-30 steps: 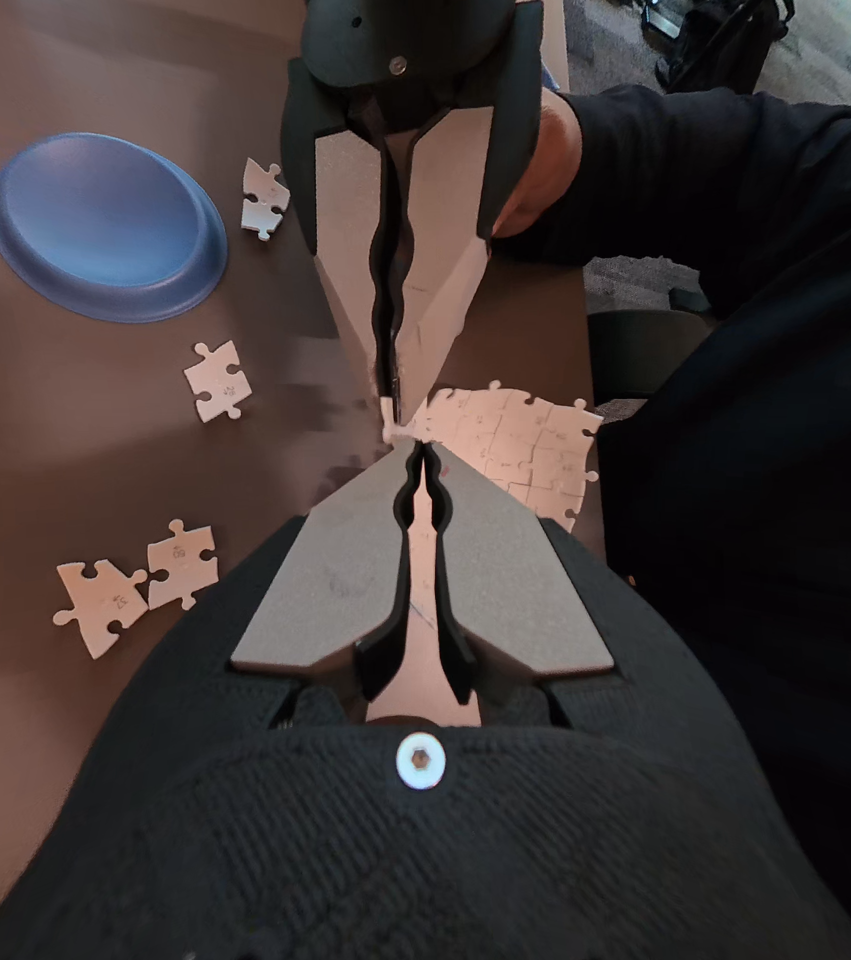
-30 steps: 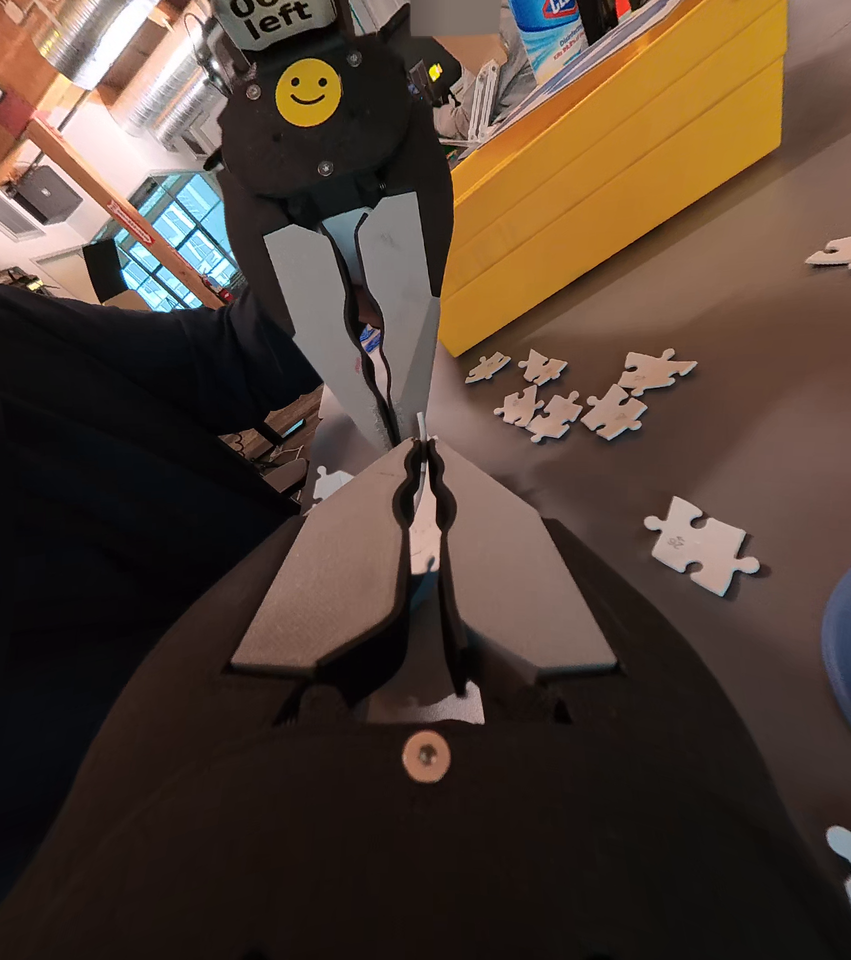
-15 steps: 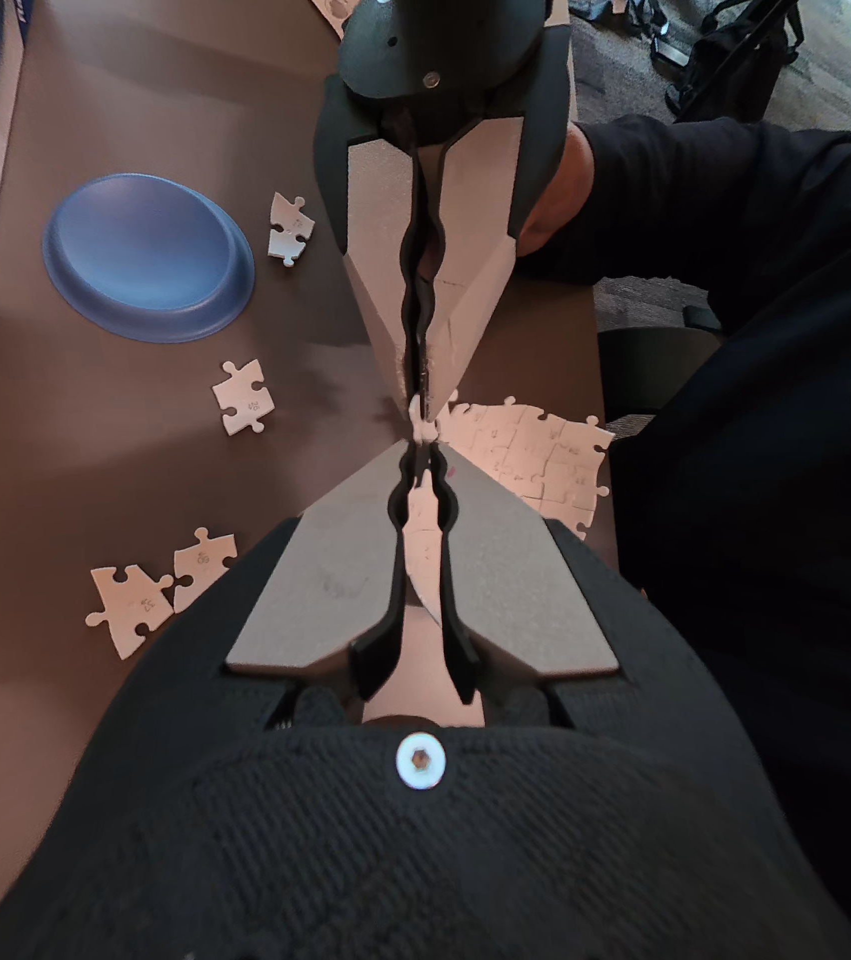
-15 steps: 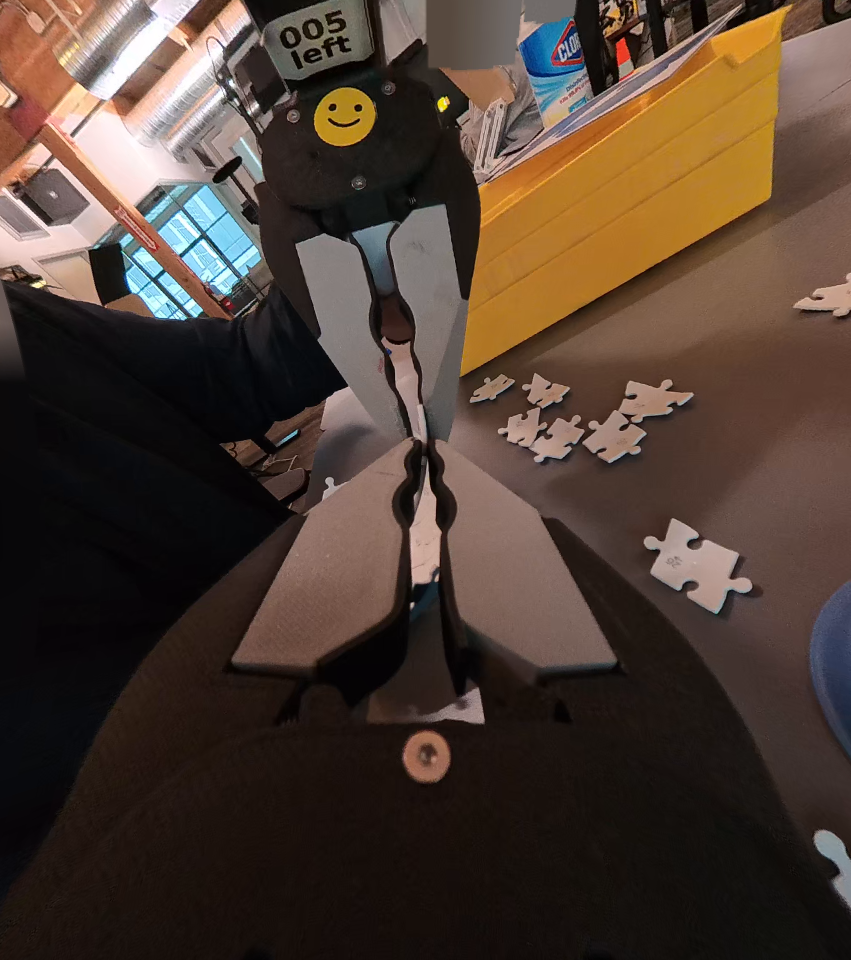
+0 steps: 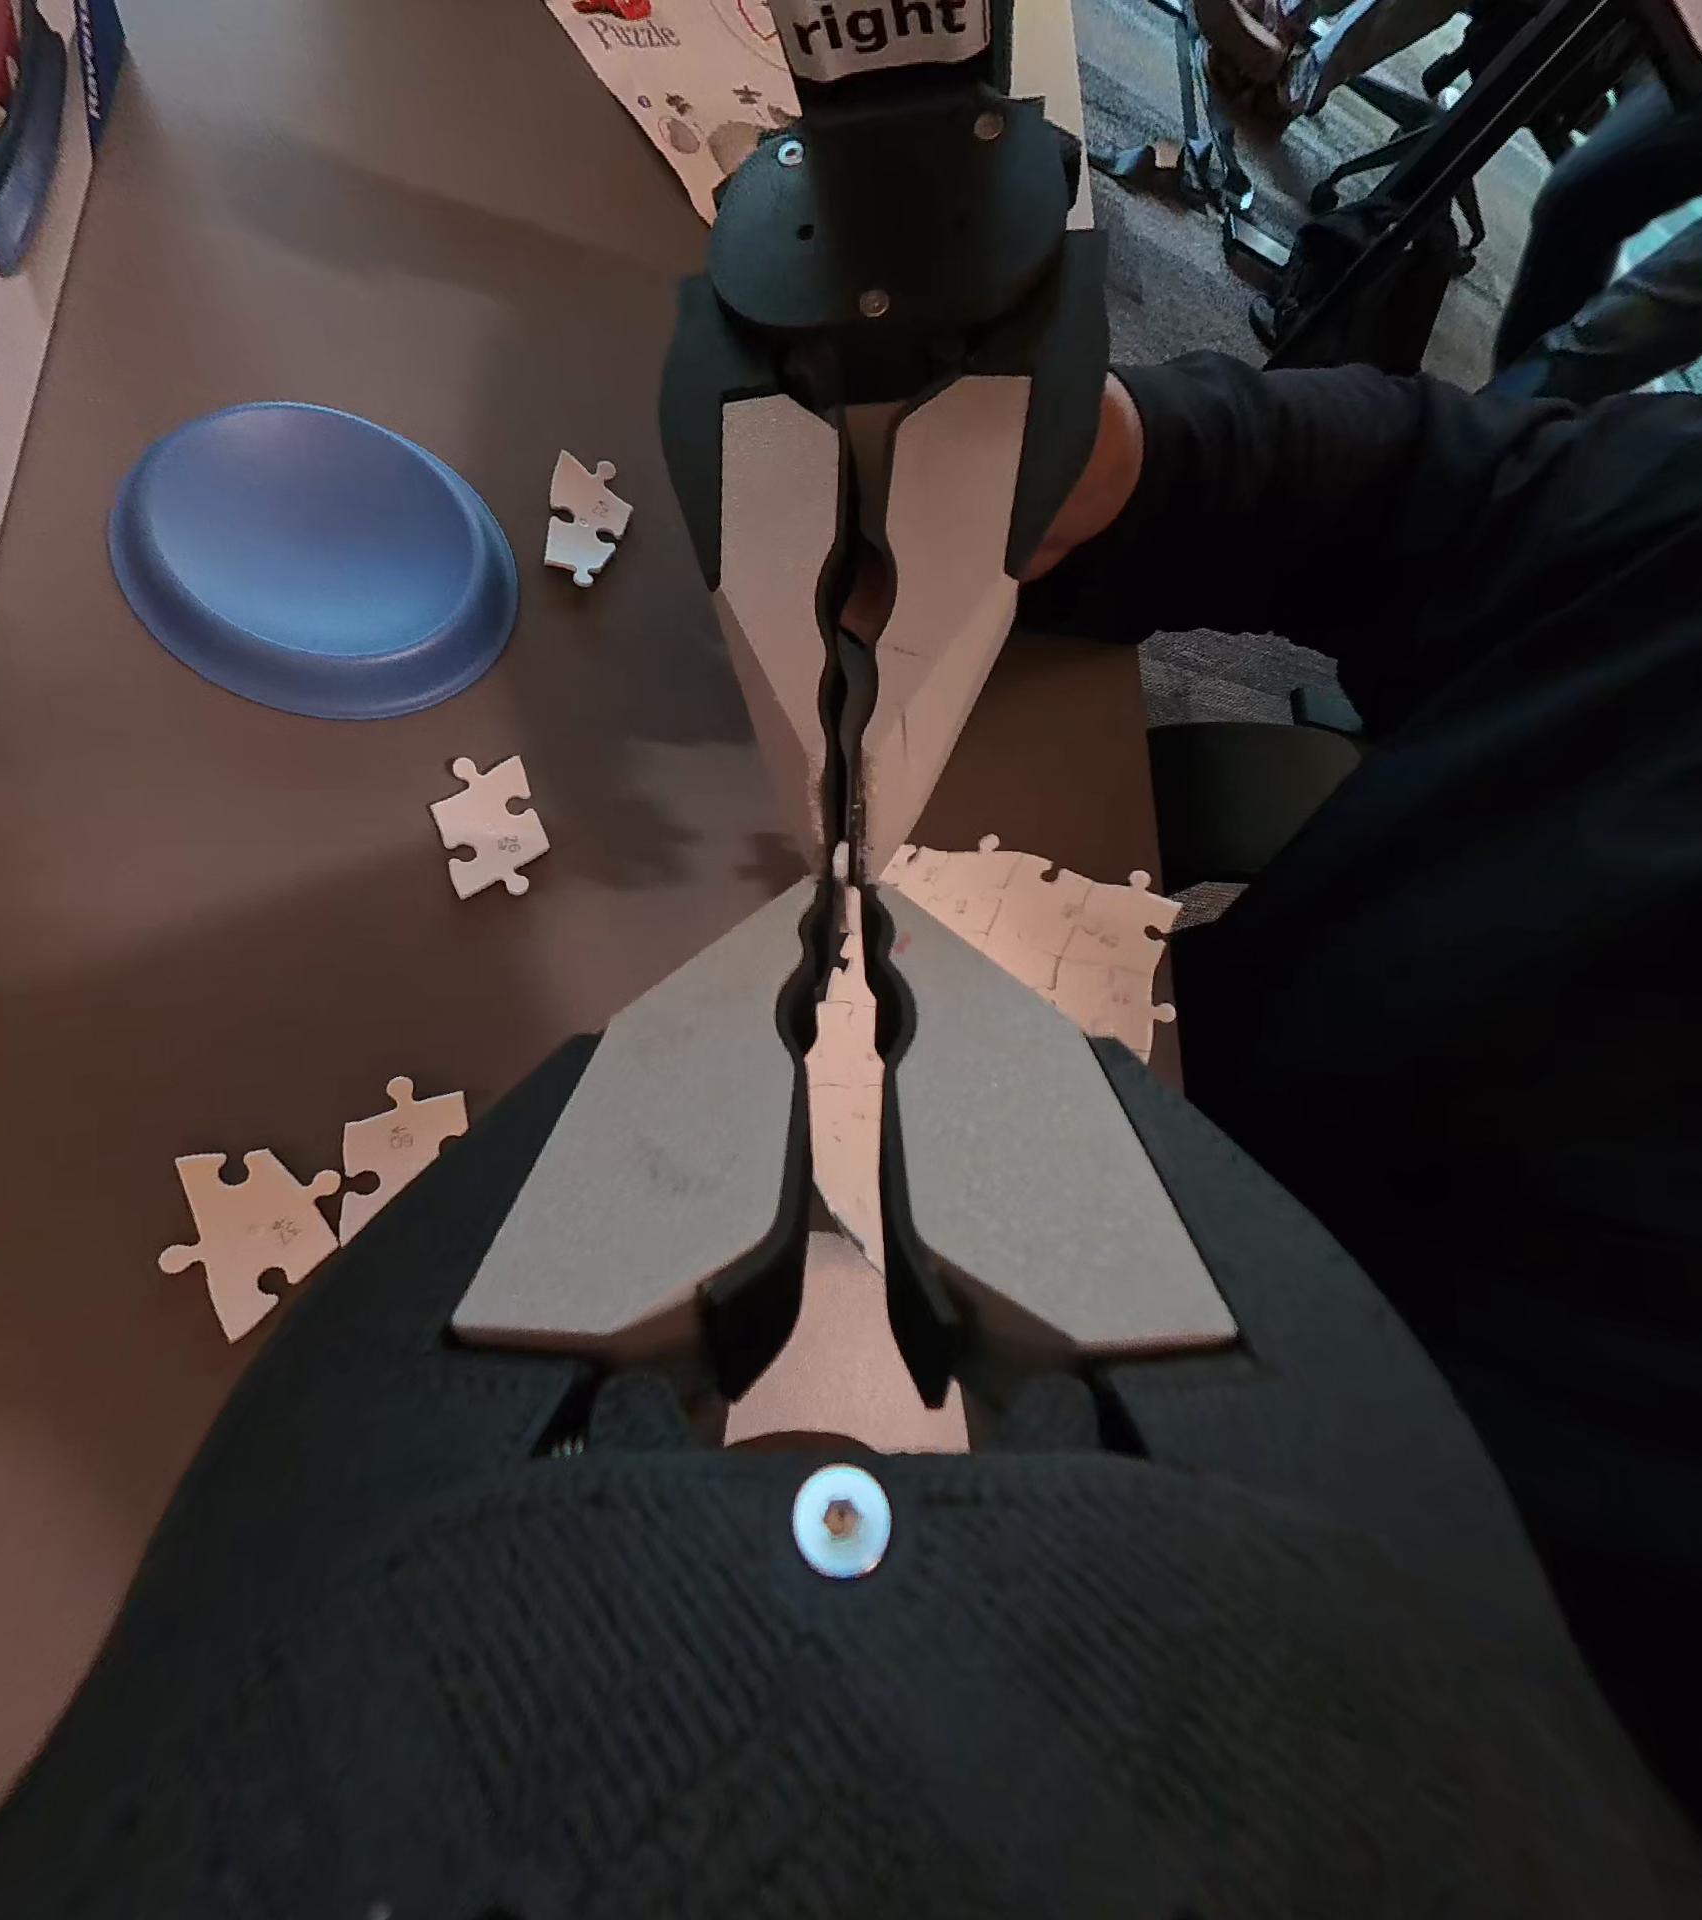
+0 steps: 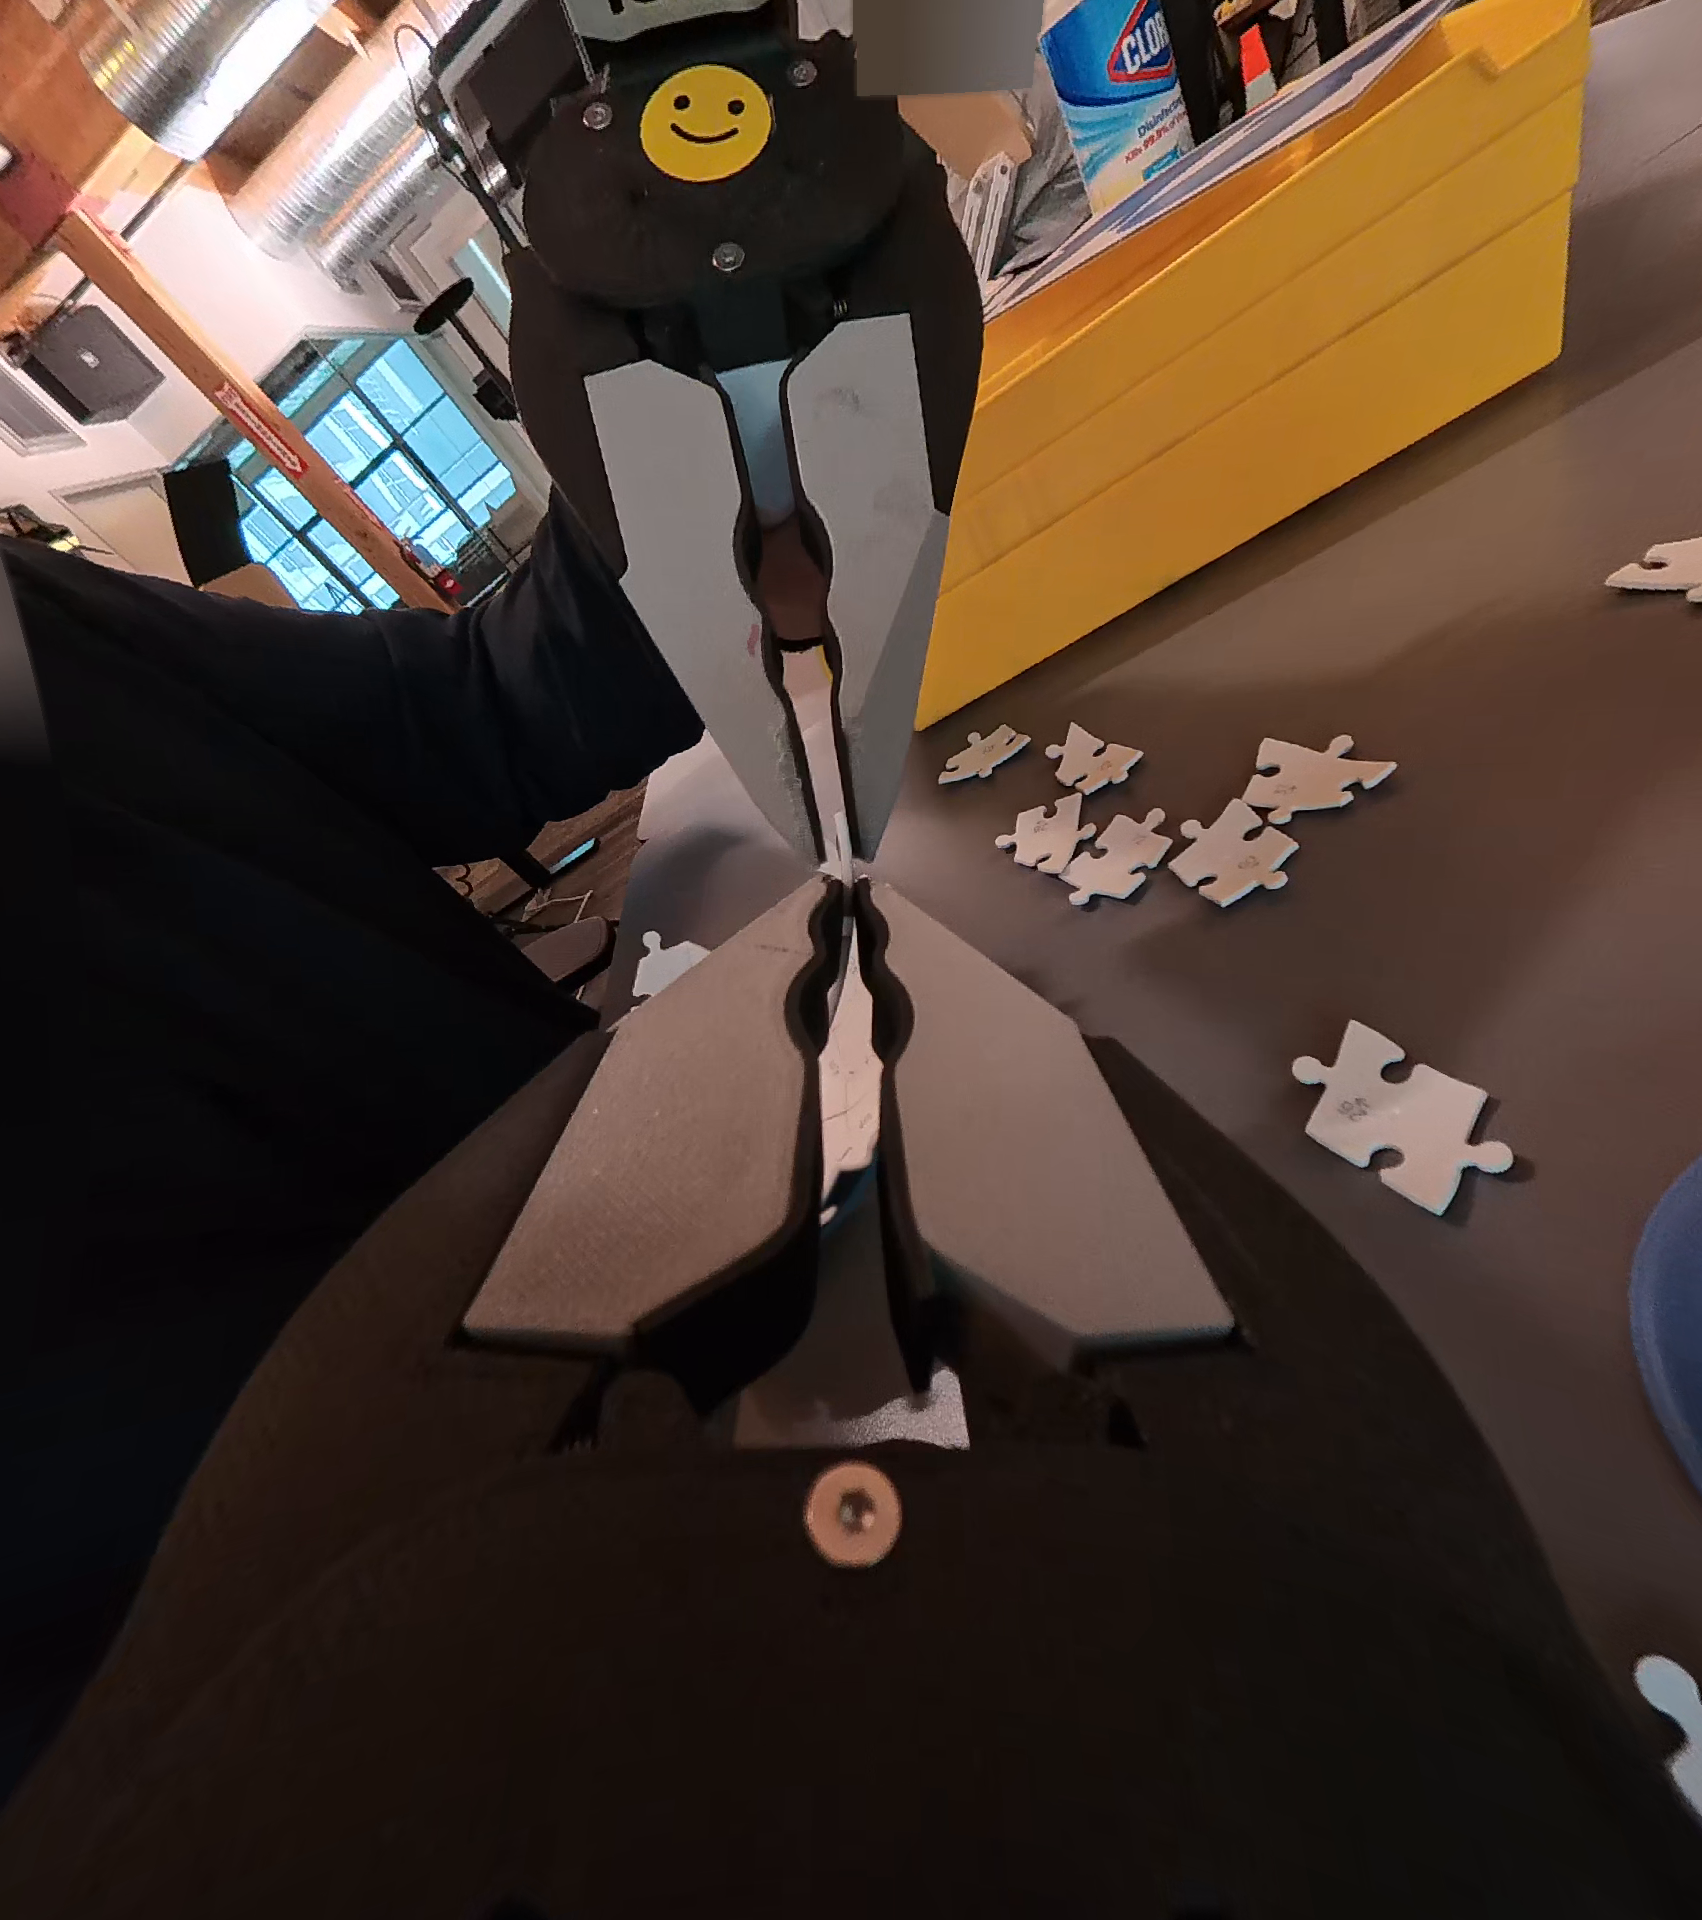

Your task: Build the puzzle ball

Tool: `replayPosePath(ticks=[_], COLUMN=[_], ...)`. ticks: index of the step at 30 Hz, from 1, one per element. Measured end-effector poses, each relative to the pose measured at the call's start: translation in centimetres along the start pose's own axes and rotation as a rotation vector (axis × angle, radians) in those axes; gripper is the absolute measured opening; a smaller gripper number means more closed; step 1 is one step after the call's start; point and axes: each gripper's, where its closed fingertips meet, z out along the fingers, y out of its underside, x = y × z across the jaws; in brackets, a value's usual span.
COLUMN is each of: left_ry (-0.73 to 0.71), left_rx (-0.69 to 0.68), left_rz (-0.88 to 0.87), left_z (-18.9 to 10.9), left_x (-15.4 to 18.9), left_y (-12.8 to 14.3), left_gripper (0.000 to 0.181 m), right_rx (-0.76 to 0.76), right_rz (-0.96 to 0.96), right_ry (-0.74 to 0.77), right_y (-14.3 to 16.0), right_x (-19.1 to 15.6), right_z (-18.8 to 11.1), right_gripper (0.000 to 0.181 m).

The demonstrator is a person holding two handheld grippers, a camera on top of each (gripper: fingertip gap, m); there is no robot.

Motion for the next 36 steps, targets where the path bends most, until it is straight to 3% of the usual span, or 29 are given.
replayPosePath(ticks=[18, 23, 28, 36], left_ry=[0.054, 0.016, -0.004, 0.000], left_rx=[-0.019, -0.076, -0.162, -0.225], left_rz=[-0.043, -0.056, -0.003, 0.122], left_z=[0.4, 0.7, 1.5, 1.9], left_x=[0.0, -0.7, -0.4, 0.5], left_y=[0.3, 1.0, 1.8, 2.3], left_gripper=[0.000, 0.000, 0.000, 0.000], right_rx=[-0.038, -0.139, -0.358, -0.463], right_rz=[0.004, 0.006, -0.004, 0.110], right_ry=[-0.013, 0.133, 0.326, 0.308], right_y=[0.6, 1.7, 3.9, 6.3], right_x=[-0.1, 1.4, 1.1, -0.5], right_z=[0.3, -0.6, -2.1, -2.0], right_gripper=[0.000, 0.018, 0.029, 0.027])
